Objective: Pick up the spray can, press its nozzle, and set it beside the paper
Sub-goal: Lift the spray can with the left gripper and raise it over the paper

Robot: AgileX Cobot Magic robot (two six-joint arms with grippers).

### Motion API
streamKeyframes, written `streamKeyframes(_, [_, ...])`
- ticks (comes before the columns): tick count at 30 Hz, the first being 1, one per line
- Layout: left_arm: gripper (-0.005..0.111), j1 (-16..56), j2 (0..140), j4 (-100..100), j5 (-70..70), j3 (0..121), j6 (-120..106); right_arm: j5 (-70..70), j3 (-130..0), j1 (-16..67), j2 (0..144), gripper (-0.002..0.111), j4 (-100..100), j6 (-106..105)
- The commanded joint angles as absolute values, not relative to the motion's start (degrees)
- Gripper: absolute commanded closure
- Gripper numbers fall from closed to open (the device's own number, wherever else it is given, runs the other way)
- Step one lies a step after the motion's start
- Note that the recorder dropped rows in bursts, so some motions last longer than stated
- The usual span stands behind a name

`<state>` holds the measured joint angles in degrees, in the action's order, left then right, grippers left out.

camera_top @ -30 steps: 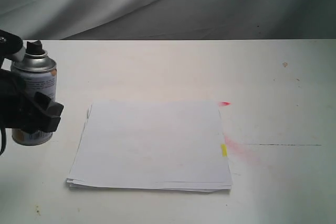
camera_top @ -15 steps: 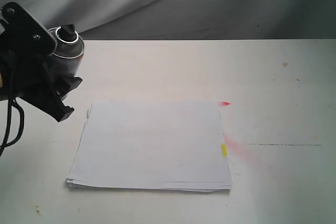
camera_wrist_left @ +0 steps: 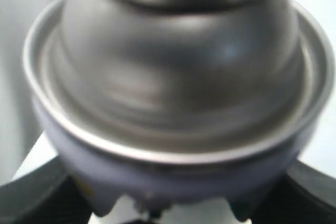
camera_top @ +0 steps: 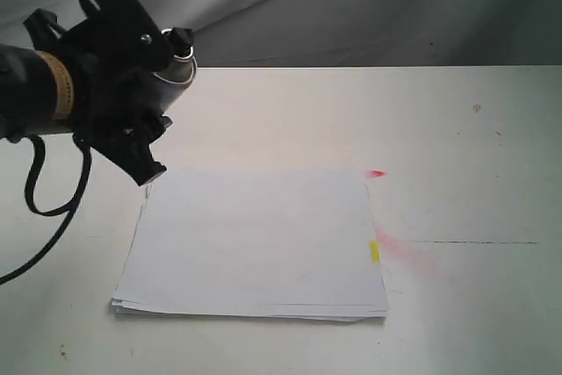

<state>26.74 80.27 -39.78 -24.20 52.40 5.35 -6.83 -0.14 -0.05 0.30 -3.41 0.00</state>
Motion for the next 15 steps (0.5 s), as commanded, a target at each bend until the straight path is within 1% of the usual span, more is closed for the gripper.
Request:
streamKeyframes(1, [0.107, 35.33, 85.91, -66.58, -39.98, 56.36, 28.63, -6.76, 0.00, 0.15, 0.00, 0.108, -3.90, -0.43])
streamKeyframes(4, [0.107, 37.24, 89.41, -66.86, -40.41, 56.36, 31.73, -6.76, 0.00, 0.15, 0.00, 0.108, -3.90, -0.43])
streamKeyframes(7, [0.107, 37.34, 93.12, -67.92, -40.63, 56.36, 38.77, -6.76, 0.00, 0.15, 0.00, 0.108, -3.90, -0.43])
streamKeyframes(11, [0.107, 37.34, 98.52, -71.67, -41.19, 56.26, 40.15, -6.76, 0.00, 0.15, 0.00, 0.108, -3.90, -0.43])
streamKeyframes(15, [0.107, 38.28, 102.69, -76.74, -47.08, 56.26, 40.50, -6.76, 0.00, 0.15, 0.00, 0.108, -3.90, -0.43])
